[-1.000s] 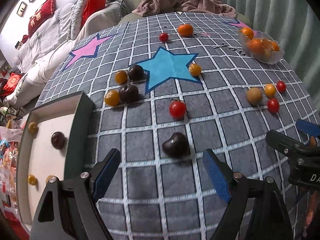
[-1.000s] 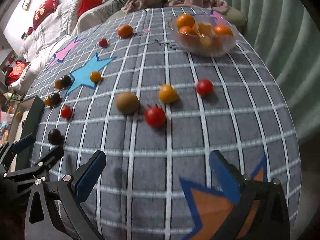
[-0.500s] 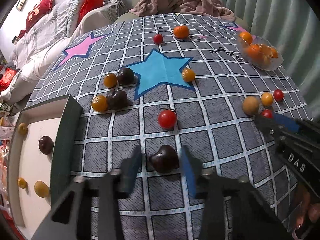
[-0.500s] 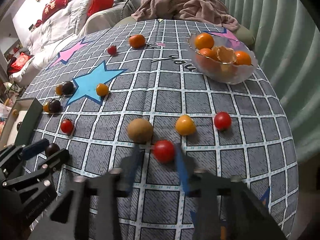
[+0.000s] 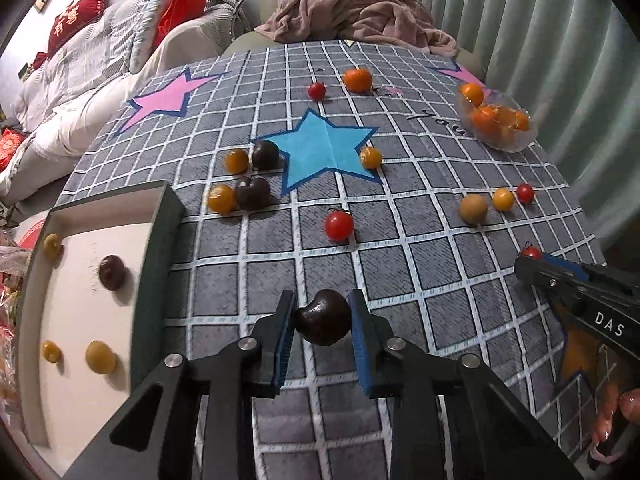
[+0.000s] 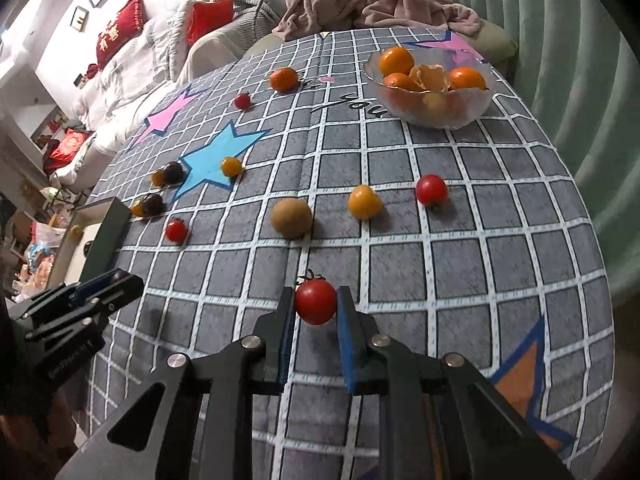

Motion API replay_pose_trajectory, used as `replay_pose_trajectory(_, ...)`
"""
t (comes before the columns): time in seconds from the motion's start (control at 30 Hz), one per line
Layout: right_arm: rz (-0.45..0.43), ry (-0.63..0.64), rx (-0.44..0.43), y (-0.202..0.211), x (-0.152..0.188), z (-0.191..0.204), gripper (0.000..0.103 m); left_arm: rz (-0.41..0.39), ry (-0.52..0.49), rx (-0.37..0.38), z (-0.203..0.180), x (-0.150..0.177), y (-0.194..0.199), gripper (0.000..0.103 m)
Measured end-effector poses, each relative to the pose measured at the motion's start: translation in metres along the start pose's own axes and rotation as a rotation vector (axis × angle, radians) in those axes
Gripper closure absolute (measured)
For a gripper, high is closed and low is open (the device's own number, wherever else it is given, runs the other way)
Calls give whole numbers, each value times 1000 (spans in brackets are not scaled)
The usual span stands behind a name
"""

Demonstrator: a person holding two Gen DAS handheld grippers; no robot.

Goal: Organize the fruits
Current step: 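Carry the plum with the left tool while the right tool carries the red tomato to the tray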

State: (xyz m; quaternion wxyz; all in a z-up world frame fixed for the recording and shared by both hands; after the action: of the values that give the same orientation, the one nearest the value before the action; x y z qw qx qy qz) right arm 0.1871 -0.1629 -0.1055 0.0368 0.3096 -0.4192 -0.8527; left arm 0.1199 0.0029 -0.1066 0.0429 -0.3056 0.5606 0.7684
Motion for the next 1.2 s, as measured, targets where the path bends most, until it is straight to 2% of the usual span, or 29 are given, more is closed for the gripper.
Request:
replay_pose_trajectory(0.27, -6, 12, -35, 9, 2, 24, 81, -14, 30, 12, 26, 9, 20, 75)
replay_pose_trajectory(0.6, 2, 65, -82, 9, -4, 73, 81, -47, 78, 4, 65, 14, 43, 75)
replay_pose_trajectory(0.97, 22, 178, -130, -1, -18, 150, 81, -82, 135, -61, 131, 18, 56, 75)
replay_pose_trajectory(1.2, 60, 245, -177, -22, -23, 205, 81, -90, 189, -137, 185, 20, 51, 75)
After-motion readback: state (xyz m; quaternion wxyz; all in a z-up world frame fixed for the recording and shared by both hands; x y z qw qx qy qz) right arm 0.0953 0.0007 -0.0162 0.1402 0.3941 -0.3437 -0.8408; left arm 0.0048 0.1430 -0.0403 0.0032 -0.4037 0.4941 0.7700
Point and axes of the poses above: each gripper's, at about its wrist camera, not at the fingertips, and y roughly against the way its jaws point, z to its left, x to its underside, the point moved 10 cm from there along -y, roughly the way its jaws point, and after that the axes turned 14 degrees about -x, right-handed, at the moved point
